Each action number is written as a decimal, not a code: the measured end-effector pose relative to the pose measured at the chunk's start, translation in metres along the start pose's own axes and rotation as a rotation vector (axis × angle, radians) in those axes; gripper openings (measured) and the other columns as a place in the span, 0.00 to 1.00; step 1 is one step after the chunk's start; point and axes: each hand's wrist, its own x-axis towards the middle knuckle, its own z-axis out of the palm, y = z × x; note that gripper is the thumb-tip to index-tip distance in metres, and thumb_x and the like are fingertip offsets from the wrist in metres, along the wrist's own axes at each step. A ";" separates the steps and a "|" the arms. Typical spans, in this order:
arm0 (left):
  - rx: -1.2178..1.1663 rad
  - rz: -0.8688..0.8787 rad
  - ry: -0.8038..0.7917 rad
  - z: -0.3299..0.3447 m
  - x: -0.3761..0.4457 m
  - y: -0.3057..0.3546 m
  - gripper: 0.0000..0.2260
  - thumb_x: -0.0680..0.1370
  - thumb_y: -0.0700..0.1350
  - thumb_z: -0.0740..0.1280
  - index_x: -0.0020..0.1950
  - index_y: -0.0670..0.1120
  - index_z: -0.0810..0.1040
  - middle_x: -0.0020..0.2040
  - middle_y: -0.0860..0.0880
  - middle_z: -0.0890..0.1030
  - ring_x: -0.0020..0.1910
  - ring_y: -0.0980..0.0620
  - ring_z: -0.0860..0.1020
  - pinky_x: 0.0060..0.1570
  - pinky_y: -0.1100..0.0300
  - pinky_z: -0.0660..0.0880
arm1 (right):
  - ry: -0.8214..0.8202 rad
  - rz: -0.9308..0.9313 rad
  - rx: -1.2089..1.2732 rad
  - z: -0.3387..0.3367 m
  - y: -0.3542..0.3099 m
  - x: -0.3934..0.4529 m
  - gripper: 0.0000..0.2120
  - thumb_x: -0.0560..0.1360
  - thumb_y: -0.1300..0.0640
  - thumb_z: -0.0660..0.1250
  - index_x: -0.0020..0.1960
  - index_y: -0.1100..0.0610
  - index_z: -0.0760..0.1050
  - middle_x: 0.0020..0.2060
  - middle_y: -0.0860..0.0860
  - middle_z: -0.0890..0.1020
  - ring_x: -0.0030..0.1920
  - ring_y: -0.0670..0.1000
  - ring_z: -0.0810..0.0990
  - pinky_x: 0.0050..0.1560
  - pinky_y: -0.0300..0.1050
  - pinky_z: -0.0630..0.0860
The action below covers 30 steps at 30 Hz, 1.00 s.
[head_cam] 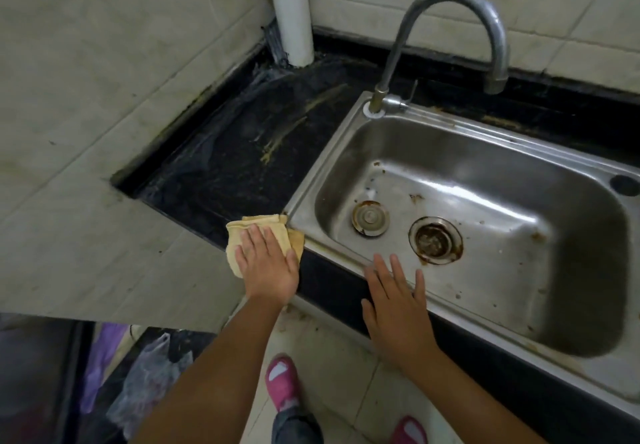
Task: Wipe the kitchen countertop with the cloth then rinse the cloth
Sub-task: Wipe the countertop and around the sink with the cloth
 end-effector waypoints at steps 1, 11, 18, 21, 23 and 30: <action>0.009 0.018 -0.019 -0.004 0.007 -0.006 0.43 0.64 0.58 0.27 0.75 0.38 0.43 0.76 0.39 0.42 0.74 0.42 0.40 0.71 0.48 0.38 | 0.029 0.001 0.000 0.001 -0.008 0.008 0.22 0.80 0.50 0.40 0.63 0.57 0.66 0.62 0.57 0.77 0.65 0.56 0.63 0.66 0.59 0.53; 0.137 0.261 -0.110 -0.044 0.094 -0.100 0.25 0.81 0.53 0.44 0.75 0.45 0.42 0.76 0.45 0.41 0.75 0.46 0.39 0.71 0.50 0.37 | -0.209 0.094 -0.042 0.013 -0.134 0.122 0.25 0.71 0.48 0.51 0.57 0.56 0.79 0.58 0.56 0.80 0.59 0.59 0.79 0.51 0.64 0.74; 0.143 0.328 -0.070 -0.050 0.124 -0.124 0.25 0.72 0.52 0.52 0.58 0.41 0.79 0.59 0.41 0.79 0.57 0.40 0.78 0.50 0.41 0.75 | -0.172 0.260 -0.013 0.035 -0.156 0.145 0.31 0.80 0.44 0.35 0.67 0.58 0.67 0.63 0.59 0.76 0.65 0.60 0.72 0.65 0.61 0.62; 0.127 0.385 -0.109 -0.046 0.126 -0.129 0.25 0.71 0.51 0.53 0.57 0.40 0.80 0.57 0.40 0.80 0.55 0.39 0.79 0.56 0.43 0.70 | -0.135 0.252 -0.004 0.039 -0.159 0.144 0.31 0.79 0.42 0.36 0.69 0.60 0.60 0.66 0.60 0.72 0.69 0.58 0.60 0.69 0.55 0.47; 0.141 0.423 -0.143 -0.047 0.131 -0.128 0.25 0.71 0.52 0.53 0.57 0.41 0.80 0.57 0.40 0.80 0.55 0.40 0.79 0.54 0.42 0.73 | -0.098 0.243 0.000 0.038 -0.159 0.147 0.31 0.79 0.41 0.36 0.69 0.60 0.59 0.69 0.60 0.68 0.74 0.57 0.52 0.70 0.53 0.42; 0.198 0.523 -0.147 -0.069 0.175 -0.102 0.27 0.79 0.54 0.42 0.76 0.44 0.49 0.76 0.43 0.46 0.75 0.43 0.46 0.71 0.44 0.46 | 0.083 0.212 0.038 0.034 -0.154 0.163 0.29 0.79 0.40 0.40 0.70 0.59 0.59 0.71 0.56 0.60 0.75 0.51 0.39 0.72 0.56 0.45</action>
